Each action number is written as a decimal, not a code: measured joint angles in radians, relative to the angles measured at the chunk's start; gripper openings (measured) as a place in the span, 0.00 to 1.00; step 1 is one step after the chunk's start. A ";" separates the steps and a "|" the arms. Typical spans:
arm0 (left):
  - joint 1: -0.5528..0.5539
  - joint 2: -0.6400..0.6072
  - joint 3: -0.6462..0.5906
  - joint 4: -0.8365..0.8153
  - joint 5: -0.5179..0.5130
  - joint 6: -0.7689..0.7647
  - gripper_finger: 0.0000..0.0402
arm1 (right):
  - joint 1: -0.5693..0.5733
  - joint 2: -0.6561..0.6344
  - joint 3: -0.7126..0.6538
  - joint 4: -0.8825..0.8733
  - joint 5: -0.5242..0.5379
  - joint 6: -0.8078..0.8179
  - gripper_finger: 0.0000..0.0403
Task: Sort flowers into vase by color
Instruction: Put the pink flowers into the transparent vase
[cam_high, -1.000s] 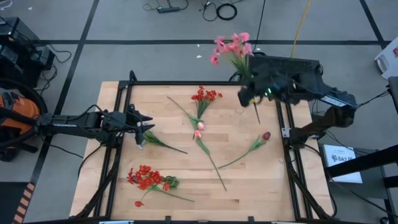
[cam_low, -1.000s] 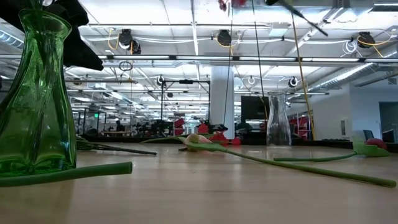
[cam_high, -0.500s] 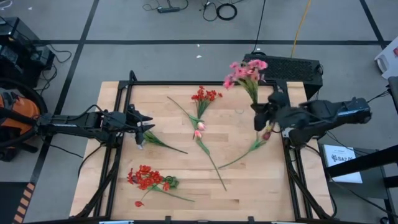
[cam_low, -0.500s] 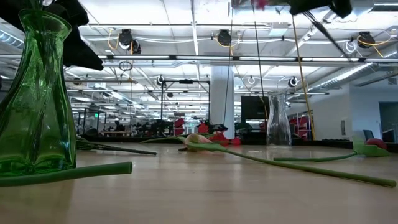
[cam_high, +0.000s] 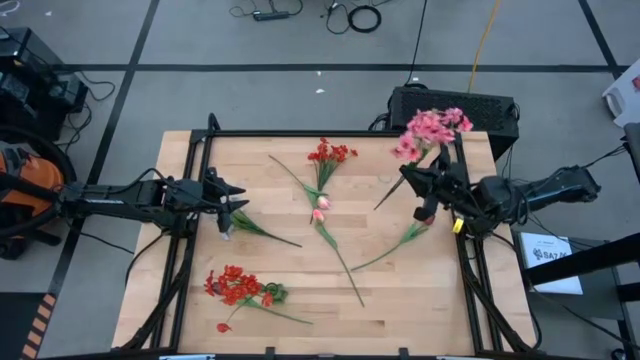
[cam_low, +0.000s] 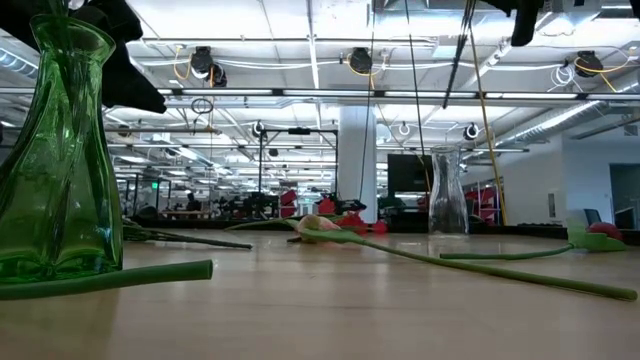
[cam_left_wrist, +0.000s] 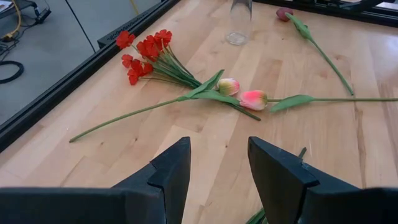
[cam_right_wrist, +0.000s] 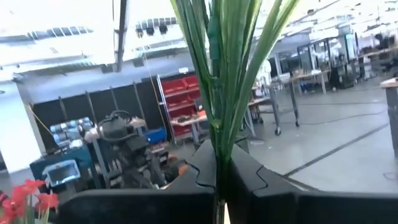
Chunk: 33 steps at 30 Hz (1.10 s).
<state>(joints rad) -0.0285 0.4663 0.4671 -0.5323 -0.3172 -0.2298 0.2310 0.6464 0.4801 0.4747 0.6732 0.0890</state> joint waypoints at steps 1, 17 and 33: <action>0.000 0.000 0.000 0.000 0.000 0.000 0.42 | 0.000 0.000 -0.015 0.026 0.000 -0.011 0.00; 0.000 0.000 0.000 0.000 0.000 0.000 0.42 | -0.046 0.008 -0.035 0.174 0.196 -0.344 0.00; 0.000 0.000 0.000 0.000 0.000 0.000 0.42 | -0.211 0.153 -0.035 0.076 0.184 -0.207 0.00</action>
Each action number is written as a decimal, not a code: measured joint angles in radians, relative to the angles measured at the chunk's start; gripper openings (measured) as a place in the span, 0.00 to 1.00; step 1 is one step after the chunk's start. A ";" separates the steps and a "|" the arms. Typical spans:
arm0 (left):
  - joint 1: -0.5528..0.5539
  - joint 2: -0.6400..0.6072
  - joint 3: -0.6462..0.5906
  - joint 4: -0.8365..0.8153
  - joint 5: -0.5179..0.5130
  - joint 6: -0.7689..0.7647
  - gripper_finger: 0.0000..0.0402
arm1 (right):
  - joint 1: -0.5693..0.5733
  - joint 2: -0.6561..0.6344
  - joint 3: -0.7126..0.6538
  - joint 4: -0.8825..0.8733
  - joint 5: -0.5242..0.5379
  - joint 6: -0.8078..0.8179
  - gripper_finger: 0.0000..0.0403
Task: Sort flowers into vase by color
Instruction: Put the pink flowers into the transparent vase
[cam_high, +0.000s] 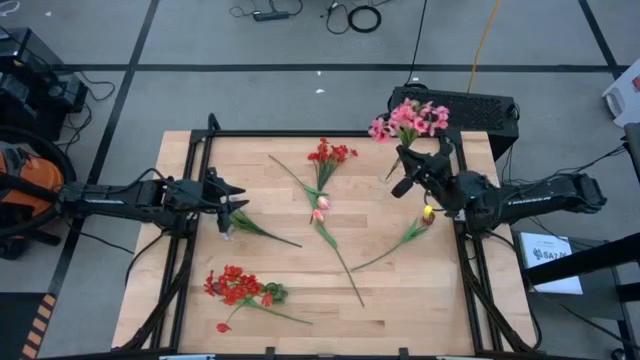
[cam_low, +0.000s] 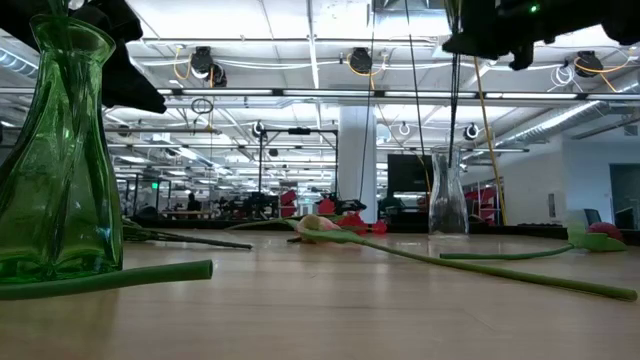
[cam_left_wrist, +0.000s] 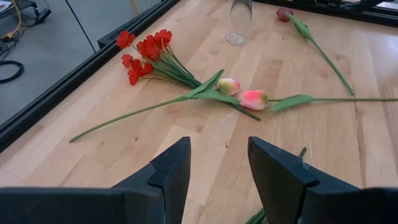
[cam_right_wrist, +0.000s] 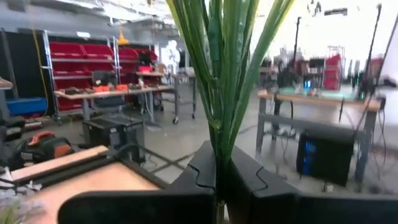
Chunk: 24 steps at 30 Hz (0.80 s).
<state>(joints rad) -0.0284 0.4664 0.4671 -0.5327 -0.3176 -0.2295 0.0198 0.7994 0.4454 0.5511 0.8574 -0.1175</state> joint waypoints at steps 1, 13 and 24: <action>0.000 0.000 0.000 0.000 0.000 0.000 0.42 | -0.008 0.011 0.000 -0.018 0.000 0.038 0.00; 0.000 0.000 0.000 0.000 0.000 0.000 0.42 | -0.079 0.138 0.000 -0.090 -0.100 0.169 0.00; 0.000 0.000 0.000 0.000 0.003 -0.001 0.42 | -0.086 0.191 0.000 -0.127 -0.104 0.229 0.00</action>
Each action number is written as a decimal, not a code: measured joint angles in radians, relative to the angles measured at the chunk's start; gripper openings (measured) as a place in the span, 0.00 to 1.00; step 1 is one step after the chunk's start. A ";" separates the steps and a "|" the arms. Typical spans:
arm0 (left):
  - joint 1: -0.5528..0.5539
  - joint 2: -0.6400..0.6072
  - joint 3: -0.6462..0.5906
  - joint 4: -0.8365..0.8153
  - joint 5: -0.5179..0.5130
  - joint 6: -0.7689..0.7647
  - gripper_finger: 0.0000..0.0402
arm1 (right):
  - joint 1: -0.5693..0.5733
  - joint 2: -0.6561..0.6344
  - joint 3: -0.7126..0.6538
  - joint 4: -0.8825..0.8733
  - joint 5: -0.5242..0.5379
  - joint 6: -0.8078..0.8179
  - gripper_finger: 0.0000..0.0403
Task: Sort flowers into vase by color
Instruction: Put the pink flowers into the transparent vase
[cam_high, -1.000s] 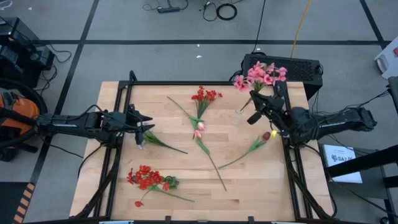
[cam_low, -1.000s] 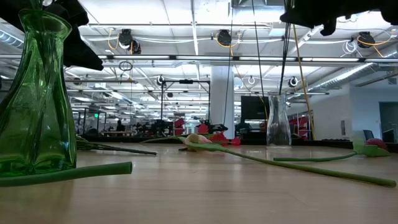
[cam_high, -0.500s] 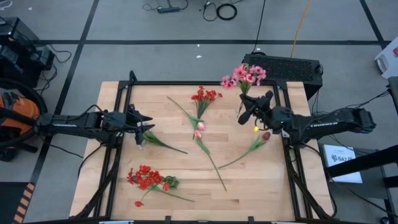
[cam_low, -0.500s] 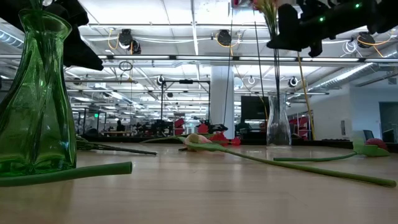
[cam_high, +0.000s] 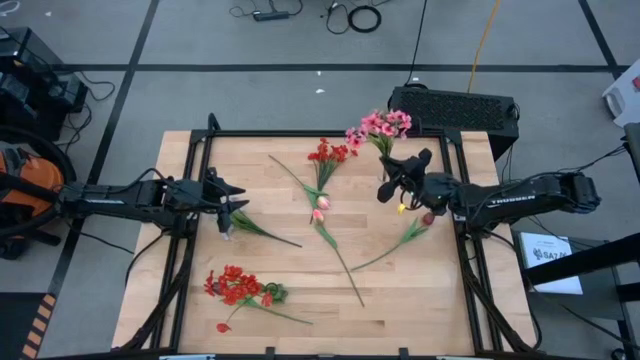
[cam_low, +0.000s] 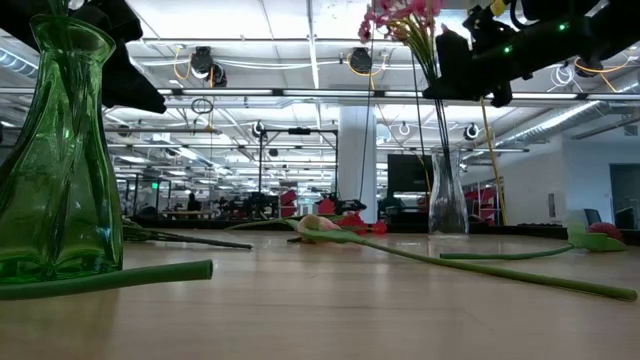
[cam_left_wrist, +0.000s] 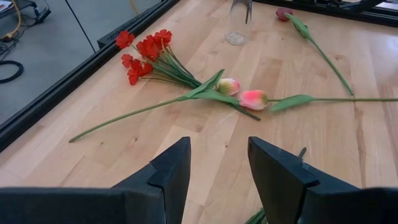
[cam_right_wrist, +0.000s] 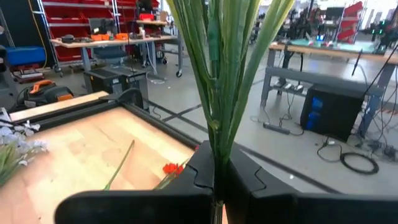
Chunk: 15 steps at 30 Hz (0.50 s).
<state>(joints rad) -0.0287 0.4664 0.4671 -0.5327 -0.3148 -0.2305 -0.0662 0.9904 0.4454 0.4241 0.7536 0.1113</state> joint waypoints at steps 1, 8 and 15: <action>0.000 0.000 0.000 0.000 0.001 0.000 0.42 | 0.000 0.000 0.000 -0.013 0.000 0.016 0.00; 0.000 0.000 0.000 0.000 0.007 0.000 0.42 | 0.000 -0.002 -0.087 0.115 0.000 0.039 0.00; 0.000 0.000 0.000 0.000 0.007 0.000 0.42 | 0.000 -0.004 -0.207 0.360 -0.028 0.028 0.00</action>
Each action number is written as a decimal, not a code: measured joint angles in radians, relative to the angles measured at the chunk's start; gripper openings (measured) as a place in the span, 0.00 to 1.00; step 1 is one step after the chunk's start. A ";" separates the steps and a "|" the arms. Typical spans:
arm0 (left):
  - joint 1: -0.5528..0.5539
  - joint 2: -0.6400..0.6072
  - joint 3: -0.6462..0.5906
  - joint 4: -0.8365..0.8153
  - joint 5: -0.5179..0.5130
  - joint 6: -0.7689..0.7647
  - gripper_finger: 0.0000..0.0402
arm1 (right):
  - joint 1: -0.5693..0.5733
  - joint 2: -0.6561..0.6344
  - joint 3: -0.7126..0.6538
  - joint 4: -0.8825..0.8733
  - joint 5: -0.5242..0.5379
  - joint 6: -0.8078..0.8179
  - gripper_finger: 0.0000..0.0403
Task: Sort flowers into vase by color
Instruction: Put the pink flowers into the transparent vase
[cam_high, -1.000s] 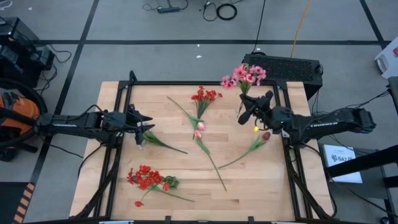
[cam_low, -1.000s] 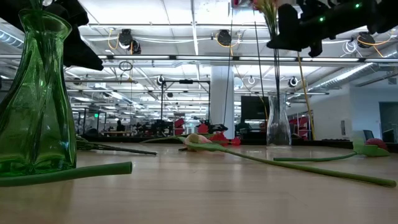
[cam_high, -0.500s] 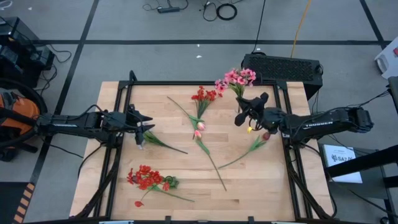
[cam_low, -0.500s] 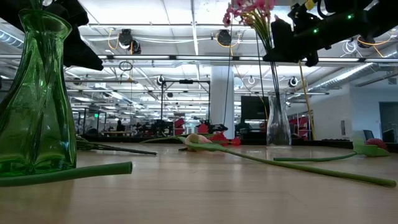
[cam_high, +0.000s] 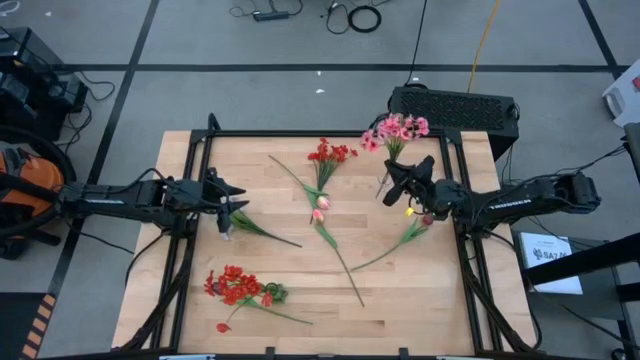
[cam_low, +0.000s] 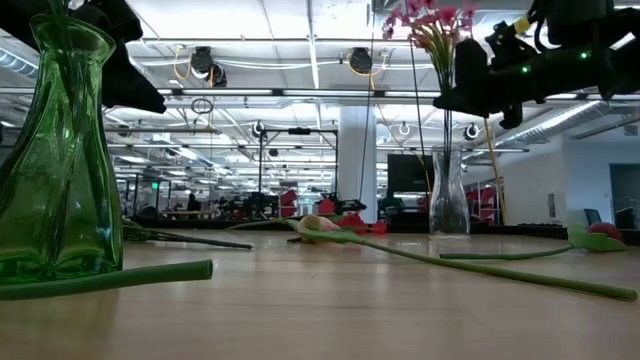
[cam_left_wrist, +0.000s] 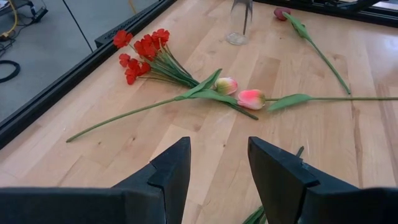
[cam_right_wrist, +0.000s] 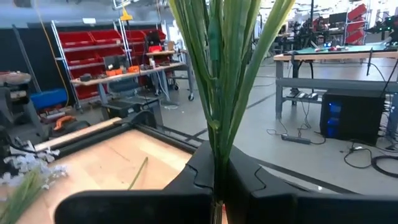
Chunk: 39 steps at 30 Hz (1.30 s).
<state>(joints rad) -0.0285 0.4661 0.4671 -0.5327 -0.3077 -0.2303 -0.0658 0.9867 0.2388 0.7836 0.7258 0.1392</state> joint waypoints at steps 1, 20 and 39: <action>0.000 0.000 0.000 0.000 0.000 0.000 0.42 | 0.000 0.000 -0.003 -0.002 0.000 -0.001 0.00; 0.000 0.000 0.000 0.000 0.000 0.001 0.42 | 0.000 0.000 -0.010 -0.058 0.007 0.033 0.17; 0.000 0.000 0.000 0.000 0.000 0.001 0.42 | 0.000 -0.031 0.160 -0.358 0.006 -0.027 0.56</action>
<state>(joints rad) -0.0285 0.4661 0.4671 -0.5327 -0.3073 -0.2291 -0.0658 0.9556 0.3984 0.4251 0.7315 0.1122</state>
